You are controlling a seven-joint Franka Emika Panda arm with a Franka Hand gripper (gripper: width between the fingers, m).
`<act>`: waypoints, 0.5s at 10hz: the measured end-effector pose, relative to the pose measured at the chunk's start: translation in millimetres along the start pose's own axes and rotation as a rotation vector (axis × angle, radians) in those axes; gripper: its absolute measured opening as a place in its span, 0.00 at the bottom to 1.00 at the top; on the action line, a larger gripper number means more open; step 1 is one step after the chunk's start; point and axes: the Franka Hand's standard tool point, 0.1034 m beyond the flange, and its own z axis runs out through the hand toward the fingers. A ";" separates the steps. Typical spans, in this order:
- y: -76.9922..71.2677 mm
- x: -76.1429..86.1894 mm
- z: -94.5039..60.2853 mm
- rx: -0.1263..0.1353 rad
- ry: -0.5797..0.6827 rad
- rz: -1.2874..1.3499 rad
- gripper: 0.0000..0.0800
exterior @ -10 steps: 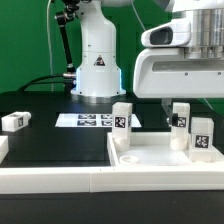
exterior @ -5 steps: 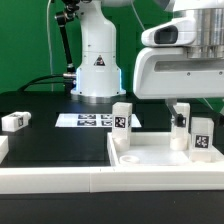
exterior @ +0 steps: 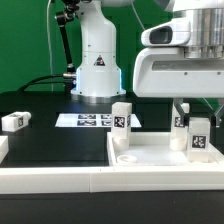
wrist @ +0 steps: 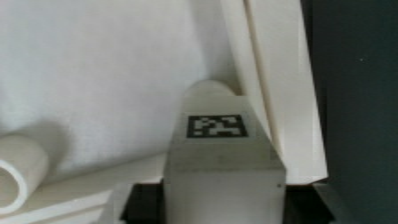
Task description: Assemble square table
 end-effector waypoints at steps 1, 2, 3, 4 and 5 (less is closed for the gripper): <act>-0.1 -0.1 0.0 0.000 0.000 0.105 0.36; 0.0 -0.3 0.1 0.003 0.005 0.202 0.36; 0.0 -0.4 0.1 0.010 0.013 0.307 0.36; -0.8 -0.9 0.0 0.016 0.020 0.409 0.36; -0.9 -0.9 0.0 0.018 0.020 0.461 0.36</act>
Offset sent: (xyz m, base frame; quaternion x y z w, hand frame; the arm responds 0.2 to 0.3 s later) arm -0.0135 0.0017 -0.0050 0.0152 0.0094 0.3342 0.9423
